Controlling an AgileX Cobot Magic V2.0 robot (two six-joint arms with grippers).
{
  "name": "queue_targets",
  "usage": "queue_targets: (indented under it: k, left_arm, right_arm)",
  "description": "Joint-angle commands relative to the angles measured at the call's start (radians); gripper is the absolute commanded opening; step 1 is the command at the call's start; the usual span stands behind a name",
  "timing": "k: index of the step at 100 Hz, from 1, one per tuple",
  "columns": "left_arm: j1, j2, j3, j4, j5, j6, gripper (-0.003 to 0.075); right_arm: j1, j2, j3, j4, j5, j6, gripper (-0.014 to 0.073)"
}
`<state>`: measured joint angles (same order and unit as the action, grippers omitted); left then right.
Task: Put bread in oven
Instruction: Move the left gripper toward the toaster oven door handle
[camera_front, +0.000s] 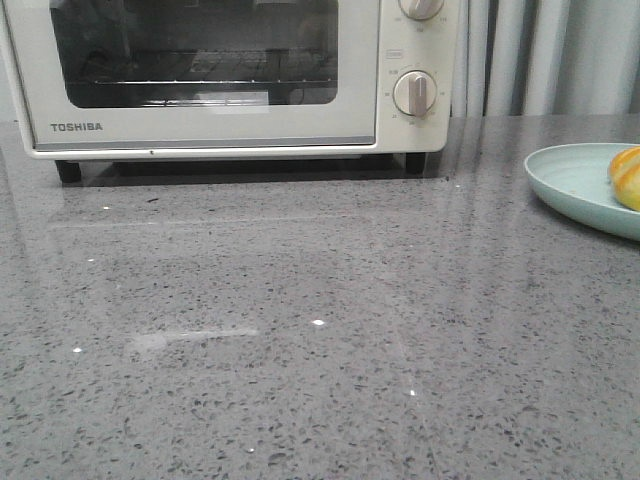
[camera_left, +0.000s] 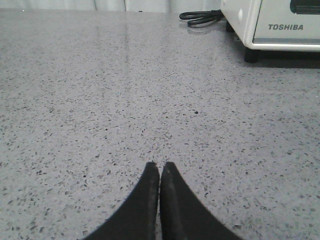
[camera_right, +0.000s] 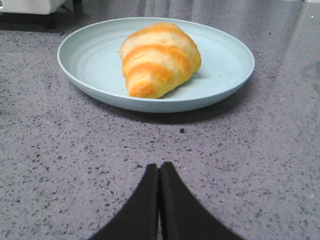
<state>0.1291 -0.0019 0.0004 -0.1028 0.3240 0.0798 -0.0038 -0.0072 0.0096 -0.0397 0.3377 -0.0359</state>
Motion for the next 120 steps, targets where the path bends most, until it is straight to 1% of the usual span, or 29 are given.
queue_targets:
  k: [1,67,77,82,88,92,94,95,96,98,99,102,103,106,108,113,120]
  left_arm:
    - [0.004,-0.028,0.024,-0.01,-0.078,-0.011,-0.0021]
    - [0.004,-0.028,0.024,-0.01,-0.078,-0.011,-0.0021]
    - [0.004,-0.028,0.024,-0.01,-0.078,-0.011,-0.0021]
    - [0.004,-0.028,0.024,-0.031,-0.085,-0.011,-0.0021]
    - [0.004,-0.028,0.024,-0.12,-0.117,-0.011,-0.0021]
    - [0.004,-0.028,0.024,-0.238,-0.153,-0.011,-0.0021]
    - [0.004,-0.028,0.024,-0.314,-0.169,-0.011,-0.0021]
    - [0.004,-0.028,0.024,-0.342,-0.175,-0.011,-0.0021]
    - [0.004,-0.028,0.024,-0.397,-0.184,-0.011,-0.0021]
    - [0.004,-0.028,0.024,-0.452,-0.191,-0.011,-0.0021]
    - [0.004,-0.028,0.024,-0.529,-0.201,-0.011,-0.0021]
    - [0.004,-0.028,0.024,-0.614,-0.208,-0.011,-0.0021]
    - [0.004,-0.028,0.024,-0.633,-0.208,-0.011,-0.0021]
    - [0.004,-0.028,0.024,-0.723,-0.212,-0.011,-0.0021]
    - [0.004,-0.028,0.024,-0.757,-0.212,-0.011,-0.0021]
    - [0.004,-0.028,0.024,-0.893,-0.212,-0.011,-0.0021]
    - [0.004,-0.028,0.022,-1.006,-0.211,-0.011,-0.0021]
  right_arm:
    - [-0.006,-0.005,0.025,0.0,-0.014,-0.01,-0.0068]
    - [-0.006,-0.005,0.025,0.0,-0.014,-0.01,-0.0068]
    - [-0.006,-0.005,0.025,-0.002,-0.049,-0.01,-0.0068]
    - [-0.006,-0.005,0.025,-0.002,-0.089,-0.01,-0.0068]
    - [-0.006,-0.005,0.025,-0.002,-0.153,-0.01,-0.0068]
    - [-0.006,-0.005,0.025,-0.002,-0.238,-0.003,-0.0068]
    - [-0.006,-0.005,0.025,0.003,-0.305,0.01,-0.0068]
    - [-0.006,-0.005,0.025,0.006,-0.305,0.015,-0.0068]
    - [-0.006,-0.005,0.025,0.01,-0.338,0.023,-0.0068]
    - [-0.006,-0.005,0.025,0.027,-0.396,0.036,-0.0068]
    - [-0.006,-0.005,0.025,0.033,-0.413,0.043,-0.0068]
    - [-0.006,-0.005,0.025,0.065,-0.479,0.065,-0.0068]
    - [-0.006,-0.005,0.025,0.077,-0.521,0.073,-0.0068]
    - [-0.006,-0.005,0.025,0.102,-0.569,0.1,-0.0068]
    - [-0.006,-0.005,0.025,0.118,-0.601,0.123,-0.0068]
    - [-0.006,-0.005,0.025,0.151,-0.645,0.153,-0.0067]
    - [-0.006,-0.005,0.024,0.197,-0.632,0.153,-0.0067]
